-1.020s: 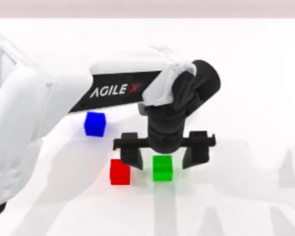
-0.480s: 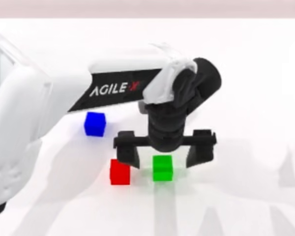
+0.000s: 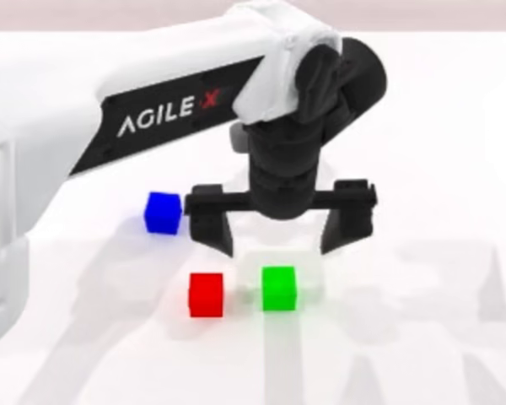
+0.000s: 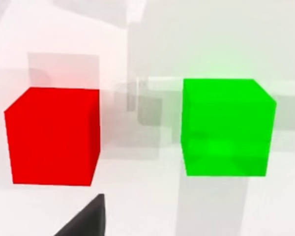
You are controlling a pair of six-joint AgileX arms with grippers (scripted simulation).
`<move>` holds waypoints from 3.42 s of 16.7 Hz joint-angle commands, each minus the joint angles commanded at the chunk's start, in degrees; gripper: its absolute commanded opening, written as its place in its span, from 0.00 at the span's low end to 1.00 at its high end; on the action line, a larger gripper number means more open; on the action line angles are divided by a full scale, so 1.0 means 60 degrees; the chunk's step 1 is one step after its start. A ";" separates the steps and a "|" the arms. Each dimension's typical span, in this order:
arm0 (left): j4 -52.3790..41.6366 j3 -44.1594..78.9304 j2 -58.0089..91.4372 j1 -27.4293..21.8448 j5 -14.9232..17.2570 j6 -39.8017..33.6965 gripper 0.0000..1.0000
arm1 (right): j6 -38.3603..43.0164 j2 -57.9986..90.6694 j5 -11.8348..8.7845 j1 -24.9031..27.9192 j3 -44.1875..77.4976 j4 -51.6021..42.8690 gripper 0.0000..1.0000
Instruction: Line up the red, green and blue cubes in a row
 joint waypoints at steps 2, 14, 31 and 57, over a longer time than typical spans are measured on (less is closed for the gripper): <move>-0.0001 0.0001 -0.0001 0.0000 0.0000 0.0000 1.00 | 0.0000 0.0000 0.0000 0.0000 0.0000 0.0000 1.00; 0.0170 0.0207 0.0452 0.2740 0.0096 0.3713 1.00 | 0.0000 0.0000 0.0000 0.0000 0.0000 0.0000 1.00; 0.2605 -0.1243 0.1356 0.3977 0.0144 0.5382 1.00 | 0.0000 0.0000 0.0000 0.0000 0.0000 0.0000 1.00; 0.3148 -0.1637 0.1587 0.3982 0.0146 0.5392 0.00 | 0.0000 0.0000 0.0000 0.0000 0.0000 0.0000 1.00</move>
